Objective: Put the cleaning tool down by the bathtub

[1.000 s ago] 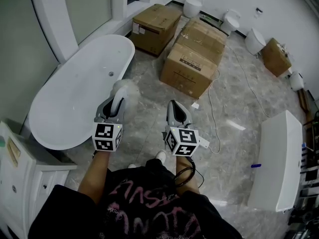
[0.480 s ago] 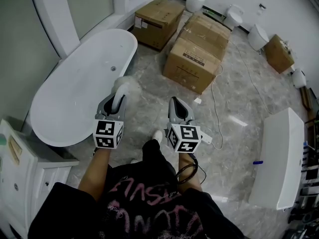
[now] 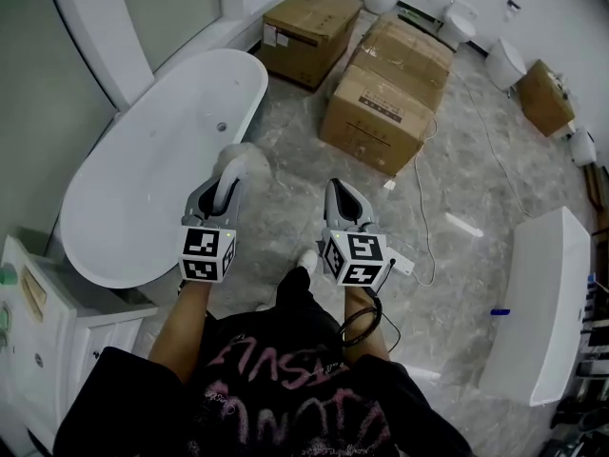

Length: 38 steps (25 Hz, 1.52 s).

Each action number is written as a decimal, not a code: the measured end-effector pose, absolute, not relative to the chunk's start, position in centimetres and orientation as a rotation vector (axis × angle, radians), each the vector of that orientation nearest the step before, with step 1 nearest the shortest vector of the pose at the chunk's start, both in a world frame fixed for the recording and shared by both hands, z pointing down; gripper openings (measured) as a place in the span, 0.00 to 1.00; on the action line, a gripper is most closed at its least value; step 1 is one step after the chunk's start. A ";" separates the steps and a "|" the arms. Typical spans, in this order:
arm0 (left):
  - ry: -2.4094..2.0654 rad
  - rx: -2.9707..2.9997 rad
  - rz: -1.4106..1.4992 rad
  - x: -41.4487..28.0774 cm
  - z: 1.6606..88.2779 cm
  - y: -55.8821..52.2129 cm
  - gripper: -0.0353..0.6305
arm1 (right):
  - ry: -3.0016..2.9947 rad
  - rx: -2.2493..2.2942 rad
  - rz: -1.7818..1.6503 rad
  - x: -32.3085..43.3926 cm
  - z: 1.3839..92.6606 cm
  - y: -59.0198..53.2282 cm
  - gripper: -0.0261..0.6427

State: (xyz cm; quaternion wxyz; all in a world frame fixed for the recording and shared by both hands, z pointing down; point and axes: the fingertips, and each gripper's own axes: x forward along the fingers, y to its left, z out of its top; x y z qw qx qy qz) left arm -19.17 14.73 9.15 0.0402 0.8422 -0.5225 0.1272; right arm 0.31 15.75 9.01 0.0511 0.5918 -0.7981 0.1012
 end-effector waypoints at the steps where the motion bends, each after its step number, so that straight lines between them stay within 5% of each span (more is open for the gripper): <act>1: -1.599 2.577 0.394 -19.0 9.3 14.1 0.18 | -2.427 1.800 0.315 0.5 9.2 15.1 0.06; 38: -1.502 2.420 0.713 -7.2 18.5 -8.1 0.18 | -2.349 1.687 0.638 12.1 20.4 -8.9 0.06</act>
